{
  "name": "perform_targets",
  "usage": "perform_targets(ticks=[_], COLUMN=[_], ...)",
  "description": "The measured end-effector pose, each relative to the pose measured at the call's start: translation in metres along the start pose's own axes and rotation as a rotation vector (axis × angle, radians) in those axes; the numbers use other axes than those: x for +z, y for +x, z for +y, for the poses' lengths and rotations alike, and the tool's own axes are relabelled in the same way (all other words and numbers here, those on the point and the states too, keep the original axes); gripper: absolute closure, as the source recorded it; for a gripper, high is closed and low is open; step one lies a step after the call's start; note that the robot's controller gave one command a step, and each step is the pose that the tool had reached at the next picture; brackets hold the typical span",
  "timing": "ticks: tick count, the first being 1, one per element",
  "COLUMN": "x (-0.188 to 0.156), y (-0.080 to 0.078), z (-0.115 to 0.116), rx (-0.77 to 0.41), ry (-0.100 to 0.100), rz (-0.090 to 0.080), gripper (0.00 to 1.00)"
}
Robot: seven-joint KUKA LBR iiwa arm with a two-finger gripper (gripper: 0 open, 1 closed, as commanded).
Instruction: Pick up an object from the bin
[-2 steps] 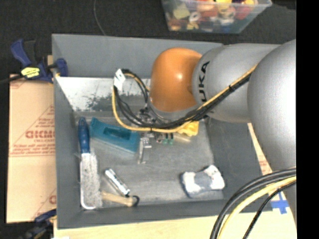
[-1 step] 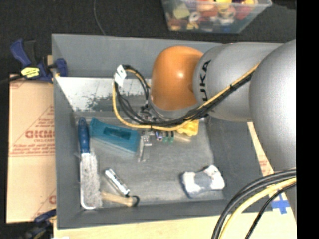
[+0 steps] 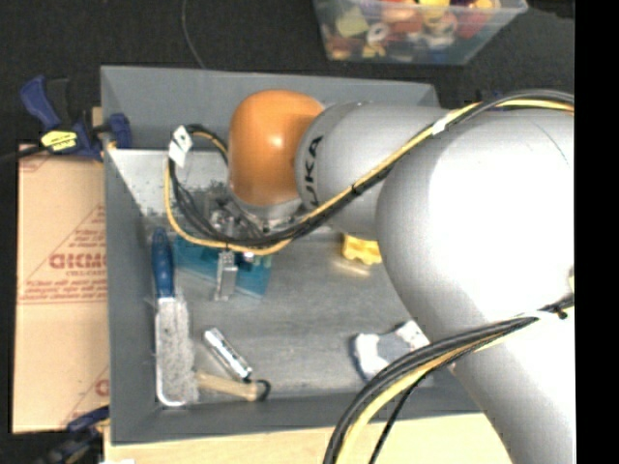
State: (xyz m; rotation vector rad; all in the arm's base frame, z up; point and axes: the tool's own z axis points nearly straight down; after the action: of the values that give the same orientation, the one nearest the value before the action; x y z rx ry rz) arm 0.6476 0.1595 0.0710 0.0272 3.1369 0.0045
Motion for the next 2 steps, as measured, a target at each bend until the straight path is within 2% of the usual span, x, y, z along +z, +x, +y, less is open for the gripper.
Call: perform_targets(ticks=[1, 2], x=[-0.069, -0.030], y=[0.003, 0.015], z=[0.003, 0.022], rx=[0.266, 0.044], ry=[-0.002, -0.001], rz=[-0.016, -0.003], gripper=[0.00, 0.00])
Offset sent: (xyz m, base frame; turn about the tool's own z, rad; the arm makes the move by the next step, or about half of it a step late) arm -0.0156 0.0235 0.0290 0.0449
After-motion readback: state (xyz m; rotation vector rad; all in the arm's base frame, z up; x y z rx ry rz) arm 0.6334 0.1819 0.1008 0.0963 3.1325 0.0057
